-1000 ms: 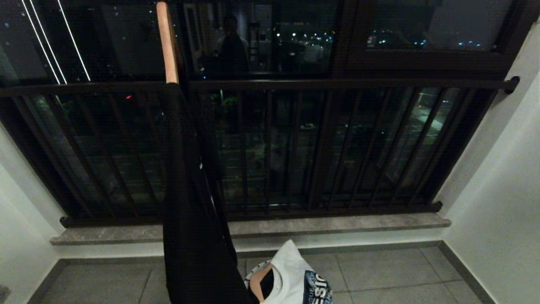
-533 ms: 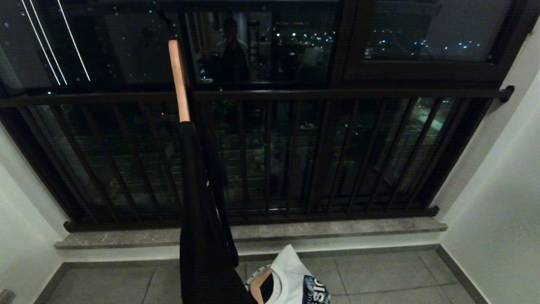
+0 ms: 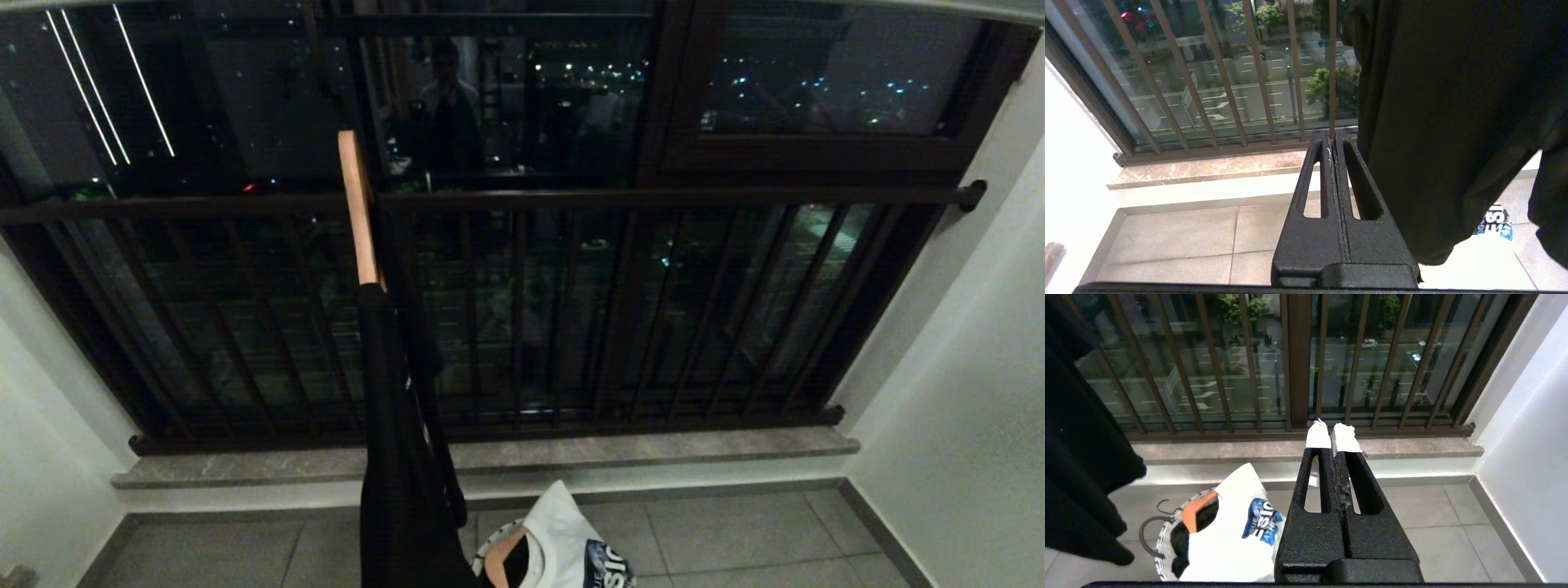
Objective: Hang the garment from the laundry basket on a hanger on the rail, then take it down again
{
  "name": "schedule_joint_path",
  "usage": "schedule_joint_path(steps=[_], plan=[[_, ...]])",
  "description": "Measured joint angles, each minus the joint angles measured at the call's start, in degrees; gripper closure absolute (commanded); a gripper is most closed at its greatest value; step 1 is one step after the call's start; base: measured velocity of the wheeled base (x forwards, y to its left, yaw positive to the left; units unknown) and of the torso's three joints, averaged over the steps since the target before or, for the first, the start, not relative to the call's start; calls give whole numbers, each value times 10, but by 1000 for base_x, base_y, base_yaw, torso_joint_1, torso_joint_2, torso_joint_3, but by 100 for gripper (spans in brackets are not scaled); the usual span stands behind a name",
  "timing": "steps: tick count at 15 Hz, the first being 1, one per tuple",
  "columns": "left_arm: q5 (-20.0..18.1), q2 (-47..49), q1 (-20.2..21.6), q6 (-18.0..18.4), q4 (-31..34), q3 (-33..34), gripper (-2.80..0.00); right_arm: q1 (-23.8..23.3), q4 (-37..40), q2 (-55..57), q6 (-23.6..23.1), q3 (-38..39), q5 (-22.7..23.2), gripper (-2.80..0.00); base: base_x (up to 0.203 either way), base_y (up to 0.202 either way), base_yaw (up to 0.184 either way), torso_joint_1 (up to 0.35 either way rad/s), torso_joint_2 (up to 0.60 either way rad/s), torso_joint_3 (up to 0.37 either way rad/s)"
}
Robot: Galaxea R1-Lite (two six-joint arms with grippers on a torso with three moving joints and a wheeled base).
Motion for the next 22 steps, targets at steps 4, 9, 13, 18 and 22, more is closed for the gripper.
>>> schedule_joint_path(steps=[4,9,13,18,22], plan=[[0,0,0,0,0,0,0,0,0,0,0,0,0,0,0,0,0,158,-312,-159],[0,0,0,0,0,0,0,0,0,0,0,0,0,0,0,0,0,104,-212,-104],[0,0,0,0,0,0,0,0,0,0,0,0,0,0,0,0,0,84,-166,-88],[0,0,0,0,0,0,0,0,-1,0,0,0,0,0,0,0,0,62,-129,-55],[0,0,0,0,0,0,0,0,0,0,0,0,0,0,0,0,0,0,0,0]])
